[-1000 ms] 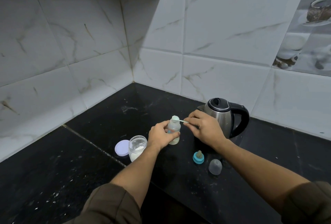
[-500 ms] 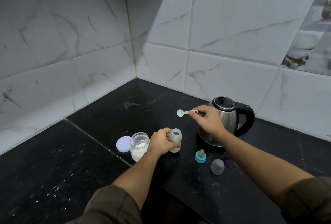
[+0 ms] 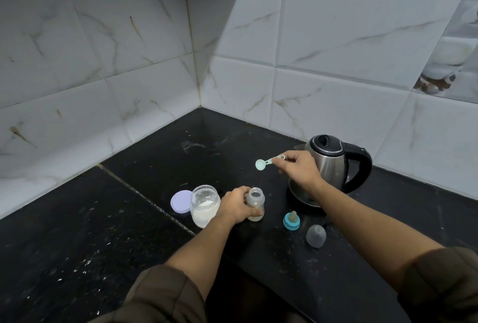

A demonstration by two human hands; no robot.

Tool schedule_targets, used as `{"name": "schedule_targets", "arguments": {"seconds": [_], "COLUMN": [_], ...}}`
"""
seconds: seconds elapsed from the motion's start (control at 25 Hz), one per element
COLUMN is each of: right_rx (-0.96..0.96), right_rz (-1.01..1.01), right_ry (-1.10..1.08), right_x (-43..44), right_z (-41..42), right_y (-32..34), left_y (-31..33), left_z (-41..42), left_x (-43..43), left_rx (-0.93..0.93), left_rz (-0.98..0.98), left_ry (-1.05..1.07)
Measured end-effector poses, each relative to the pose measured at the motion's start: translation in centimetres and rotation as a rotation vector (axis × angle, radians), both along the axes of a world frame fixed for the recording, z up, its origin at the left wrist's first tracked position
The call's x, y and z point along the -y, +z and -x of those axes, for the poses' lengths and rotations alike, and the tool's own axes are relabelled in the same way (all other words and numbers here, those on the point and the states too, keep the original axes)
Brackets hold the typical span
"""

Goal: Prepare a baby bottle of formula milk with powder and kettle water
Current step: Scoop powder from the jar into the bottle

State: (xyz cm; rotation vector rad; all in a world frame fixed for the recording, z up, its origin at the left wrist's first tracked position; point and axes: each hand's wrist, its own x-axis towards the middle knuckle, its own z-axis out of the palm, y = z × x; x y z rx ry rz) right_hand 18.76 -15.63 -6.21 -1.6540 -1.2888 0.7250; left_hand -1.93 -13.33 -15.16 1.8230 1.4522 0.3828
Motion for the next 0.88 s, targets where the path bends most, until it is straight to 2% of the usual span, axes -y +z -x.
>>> {"name": "schedule_targets", "arguments": {"seconds": [0.16,0.24,0.32,0.4,0.48,0.56,0.68,0.88], "right_rx": [-0.081,-0.131,-0.165,-0.147,-0.047,0.109,0.348,0.519], "right_rz": [-0.033,-0.085,-0.136,-0.164,-0.150,-0.104,-0.028,0.139], "right_ry": [-0.038,-0.098,-0.144,-0.134,-0.064,0.048,0.210,0.398], "right_x": [-0.6,-1.3,-2.2,-3.1,-3.7,-3.9,-3.7,-3.5], "right_z": [0.0,0.1,0.6,1.9,3.9,6.2,9.8,14.6], "right_y": [1.2,2.3,3.6,4.8,5.3,5.1,3.9,2.1], "left_y": [2.0,3.7,6.0,8.6,10.7,11.8,11.7,9.8], "left_z": [0.1,0.0,0.2,1.4,3.3,5.7,9.5,13.2], "left_x": [-0.5,-1.2,-2.0,-2.6,-3.0,-3.2,-3.1,-3.0], "left_rx": [-0.088,-0.073,-0.001,0.047,0.076,0.084,0.036,-0.076], "left_rz": [0.030,0.000,-0.081,-0.244,-0.432,-0.534,-0.560,-0.493], "left_ry": [-0.138,-0.162,-0.108,0.027,0.224,0.400,0.523,0.574]}}
